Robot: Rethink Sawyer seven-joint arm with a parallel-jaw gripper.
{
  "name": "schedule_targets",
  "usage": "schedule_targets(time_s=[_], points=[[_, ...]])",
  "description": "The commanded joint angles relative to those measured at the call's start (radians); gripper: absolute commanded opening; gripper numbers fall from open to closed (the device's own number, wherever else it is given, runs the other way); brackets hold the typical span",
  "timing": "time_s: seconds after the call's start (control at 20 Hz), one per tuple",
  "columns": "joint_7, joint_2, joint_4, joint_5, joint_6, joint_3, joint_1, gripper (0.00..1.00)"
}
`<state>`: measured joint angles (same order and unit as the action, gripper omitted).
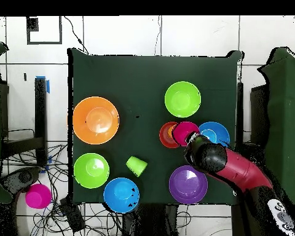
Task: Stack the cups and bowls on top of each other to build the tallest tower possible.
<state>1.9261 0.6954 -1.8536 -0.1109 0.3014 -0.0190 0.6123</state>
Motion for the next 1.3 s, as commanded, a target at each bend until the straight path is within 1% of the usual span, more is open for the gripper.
schedule_targets(time_s=[0.05,0.65,1.15,1.3], points=[[-0.328,0.021,0.005,-0.116,0.312,-0.204,0.144,0.00],[-0.244,0.020,0.002,-0.203,0.334,-0.282,0.195,0.00],[-0.206,0.023,-0.002,-0.241,0.340,-0.321,0.220,0.00],[-0.191,0.027,0.002,-0.251,0.344,-0.322,0.212,0.00]])
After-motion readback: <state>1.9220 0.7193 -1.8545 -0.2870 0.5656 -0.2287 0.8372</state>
